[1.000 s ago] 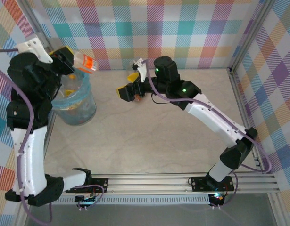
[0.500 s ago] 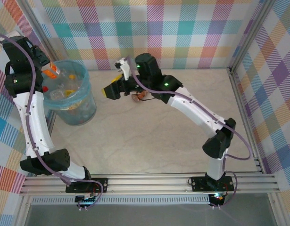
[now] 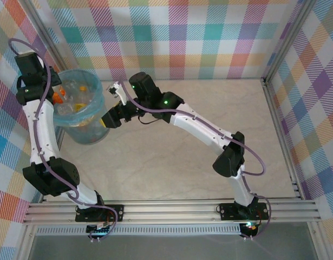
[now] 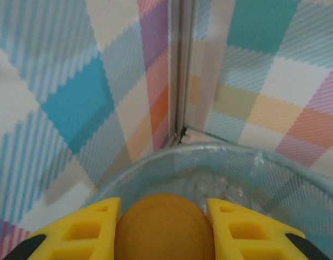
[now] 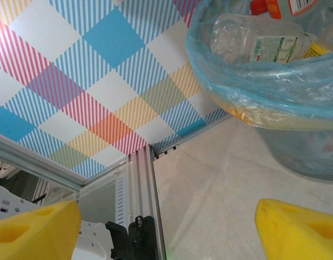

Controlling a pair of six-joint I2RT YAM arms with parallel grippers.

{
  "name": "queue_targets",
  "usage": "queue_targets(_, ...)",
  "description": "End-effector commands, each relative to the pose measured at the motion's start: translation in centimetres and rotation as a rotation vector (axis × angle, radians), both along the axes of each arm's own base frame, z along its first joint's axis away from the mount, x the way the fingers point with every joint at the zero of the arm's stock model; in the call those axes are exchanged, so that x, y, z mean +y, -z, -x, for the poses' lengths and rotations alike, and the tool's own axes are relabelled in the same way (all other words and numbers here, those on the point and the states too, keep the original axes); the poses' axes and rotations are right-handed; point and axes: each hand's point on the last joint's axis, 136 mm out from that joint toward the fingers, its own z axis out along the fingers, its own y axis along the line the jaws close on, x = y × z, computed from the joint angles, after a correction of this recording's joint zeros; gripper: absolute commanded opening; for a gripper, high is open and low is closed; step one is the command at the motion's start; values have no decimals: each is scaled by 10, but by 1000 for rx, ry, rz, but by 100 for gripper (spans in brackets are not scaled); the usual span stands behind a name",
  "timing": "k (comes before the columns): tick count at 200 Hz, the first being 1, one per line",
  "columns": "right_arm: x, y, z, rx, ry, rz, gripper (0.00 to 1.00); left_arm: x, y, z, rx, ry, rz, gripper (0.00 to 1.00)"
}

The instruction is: Put the plastic bottles in the bin

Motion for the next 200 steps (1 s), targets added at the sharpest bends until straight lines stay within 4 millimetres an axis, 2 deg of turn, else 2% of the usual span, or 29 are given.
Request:
queue_targets(1, -3, -18, 3, -31, -17, -32, 84, -4, 6, -7, 16, 69, -48, 18)
queue_targets(23, -4, -16, 4, -31, -25, -28, 84, -17, 22, -8, 56, 133, -2, 54)
queue_targets(40, -4, -17, 4, -33, -27, -30, 83, -26, 25, -6, 60, 170, 46, 64)
queue_targets(84, -7, -18, 7, -29, -32, -32, 83, -58, 15, 1, 21, 288, 152, 68)
queue_targets(122, -10, -15, 9, -30, -30, -21, 83, -65, 27, 14, 70, 274, 228, 66)
queue_targets(141, -12, -14, 7, -29, -20, -13, 83, -67, 27, 19, 69, 275, 242, 66)
queue_targets(174, -17, -15, 0, -27, 16, -1, 83, -72, 11, 24, 39, 282, 250, 66)
queue_targets(200, -27, -13, -17, -30, 101, 34, 83, -90, -17, 28, -16, 327, 223, 66)
